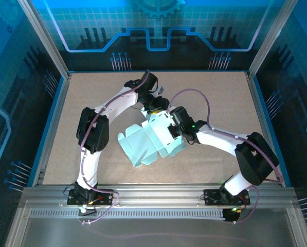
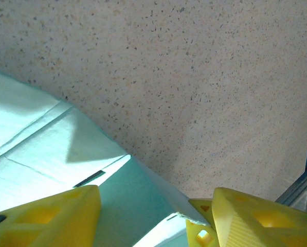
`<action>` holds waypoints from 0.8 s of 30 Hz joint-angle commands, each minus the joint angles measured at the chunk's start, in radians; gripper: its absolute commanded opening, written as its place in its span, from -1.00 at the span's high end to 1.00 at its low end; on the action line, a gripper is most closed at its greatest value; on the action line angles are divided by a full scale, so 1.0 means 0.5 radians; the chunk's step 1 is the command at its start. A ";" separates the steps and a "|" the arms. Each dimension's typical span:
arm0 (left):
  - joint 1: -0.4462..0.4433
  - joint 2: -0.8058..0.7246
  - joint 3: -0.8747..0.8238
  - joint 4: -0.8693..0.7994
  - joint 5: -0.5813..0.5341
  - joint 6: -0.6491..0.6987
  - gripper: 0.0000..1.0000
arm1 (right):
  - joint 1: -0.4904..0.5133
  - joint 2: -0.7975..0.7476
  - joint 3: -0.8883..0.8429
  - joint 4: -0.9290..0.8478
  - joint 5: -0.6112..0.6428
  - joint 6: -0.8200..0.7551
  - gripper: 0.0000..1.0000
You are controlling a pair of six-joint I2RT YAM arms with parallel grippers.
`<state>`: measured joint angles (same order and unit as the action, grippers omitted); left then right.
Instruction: Fold the paper box
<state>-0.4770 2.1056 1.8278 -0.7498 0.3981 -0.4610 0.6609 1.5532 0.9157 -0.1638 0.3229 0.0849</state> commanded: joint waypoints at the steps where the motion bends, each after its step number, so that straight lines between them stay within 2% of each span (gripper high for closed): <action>1: -0.015 -0.107 -0.041 0.034 0.059 -0.142 -0.14 | 0.014 0.018 0.056 0.038 0.036 -0.009 1.00; 9: -0.016 -0.073 -0.082 0.163 0.139 -0.376 -0.06 | 0.031 0.017 0.068 0.027 0.047 -0.025 1.00; 20: -0.031 -0.053 -0.114 0.222 0.238 -0.487 0.00 | 0.034 0.028 0.075 0.029 0.054 -0.031 1.00; 24: -0.031 -0.049 -0.135 0.272 0.270 -0.536 0.10 | 0.037 0.037 0.083 0.027 0.048 -0.040 1.00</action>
<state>-0.4808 2.0995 1.7748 -0.6285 0.4656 -0.6582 0.6613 1.5578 0.9237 -0.1673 0.3386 0.0841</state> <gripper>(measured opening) 0.457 0.064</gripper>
